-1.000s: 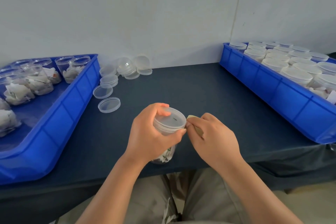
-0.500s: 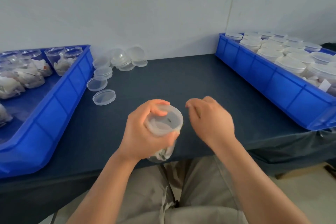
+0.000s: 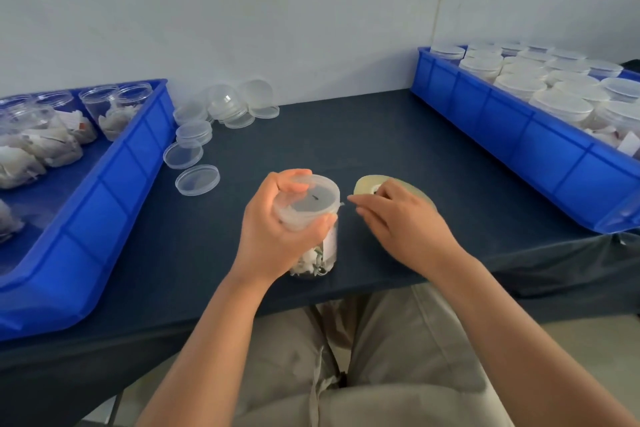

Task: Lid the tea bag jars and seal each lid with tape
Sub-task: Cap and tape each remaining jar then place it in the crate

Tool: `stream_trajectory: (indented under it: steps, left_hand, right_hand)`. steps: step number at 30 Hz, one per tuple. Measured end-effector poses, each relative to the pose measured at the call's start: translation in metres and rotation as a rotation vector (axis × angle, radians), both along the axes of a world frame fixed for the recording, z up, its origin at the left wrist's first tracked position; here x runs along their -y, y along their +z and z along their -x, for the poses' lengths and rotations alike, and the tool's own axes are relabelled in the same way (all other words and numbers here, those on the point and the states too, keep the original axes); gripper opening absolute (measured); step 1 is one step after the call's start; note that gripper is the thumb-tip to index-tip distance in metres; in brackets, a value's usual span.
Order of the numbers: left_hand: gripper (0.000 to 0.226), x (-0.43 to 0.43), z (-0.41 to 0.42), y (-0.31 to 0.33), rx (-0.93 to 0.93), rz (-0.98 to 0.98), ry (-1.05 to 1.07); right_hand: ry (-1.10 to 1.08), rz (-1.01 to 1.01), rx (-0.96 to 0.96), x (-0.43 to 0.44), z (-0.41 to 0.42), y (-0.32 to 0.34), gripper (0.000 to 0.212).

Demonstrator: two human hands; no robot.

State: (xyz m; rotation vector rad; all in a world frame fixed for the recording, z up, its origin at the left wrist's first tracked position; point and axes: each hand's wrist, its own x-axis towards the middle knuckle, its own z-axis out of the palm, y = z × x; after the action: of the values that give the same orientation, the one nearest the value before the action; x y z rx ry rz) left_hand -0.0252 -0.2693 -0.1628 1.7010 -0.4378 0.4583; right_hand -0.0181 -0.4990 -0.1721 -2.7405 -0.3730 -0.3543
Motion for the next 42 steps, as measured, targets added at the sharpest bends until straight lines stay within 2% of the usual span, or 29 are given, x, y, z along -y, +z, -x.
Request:
stream_trajectory:
  steps: [5, 9, 14, 17, 21, 24, 29, 32, 35, 37, 42]
  left_hand:
    - [0.047, -0.004, -0.005, 0.006, -0.047, 0.012, -0.029]
    - [0.047, -0.002, -0.004, 0.006, -0.036, 0.007, -0.031]
    - [0.048, -0.002, -0.004, 0.004, -0.011, 0.011, -0.047]
    - [0.049, -0.006, -0.005, 0.002, -0.018, 0.008, -0.070]
    - [0.045, -0.007, -0.005, 0.001, -0.015, -0.008, -0.156]
    - [0.046, -0.003, -0.005, -0.001, -0.026, 0.004, -0.240]
    - [0.093, 0.001, -0.007, 0.001, -0.059, -0.031, -0.240]
    - [0.097, 0.001, -0.005, 0.000, -0.065, 0.008, -0.145]
    - [0.072, 0.002, -0.003, -0.005, -0.077, 0.090, -0.104]
    - [0.056, 0.002, -0.005, -0.008, -0.100, 0.046, -0.092]
    - [0.083, 0.005, -0.001, -0.013, -0.084, -0.055, -0.086]
  right_hand:
    - [0.039, 0.072, -0.037, -0.005, 0.003, -0.021, 0.041]
    - [-0.008, 0.079, -0.065, -0.011, -0.001, -0.020, 0.065]
    - [0.023, 0.052, -0.127, -0.011, 0.005, -0.009, 0.075]
    - [0.161, -0.199, -0.095, -0.009, 0.010, 0.003, 0.065]
    - [0.353, -0.512, -0.128, -0.012, 0.016, 0.013, 0.071]
    - [0.384, -0.646, -0.031, -0.022, 0.019, 0.014, 0.060]
    - [0.427, -0.860, -0.024, -0.024, 0.015, 0.007, 0.049]
    - [0.431, -0.919, -0.062, -0.023, 0.012, 0.005, 0.041]
    - [0.402, -0.933, -0.081, -0.024, 0.012, 0.005, 0.028]
    - [0.359, -0.934, -0.077, -0.026, 0.013, 0.005, 0.026]
    - [0.367, -0.813, 0.020, -0.032, 0.021, 0.004, 0.033]
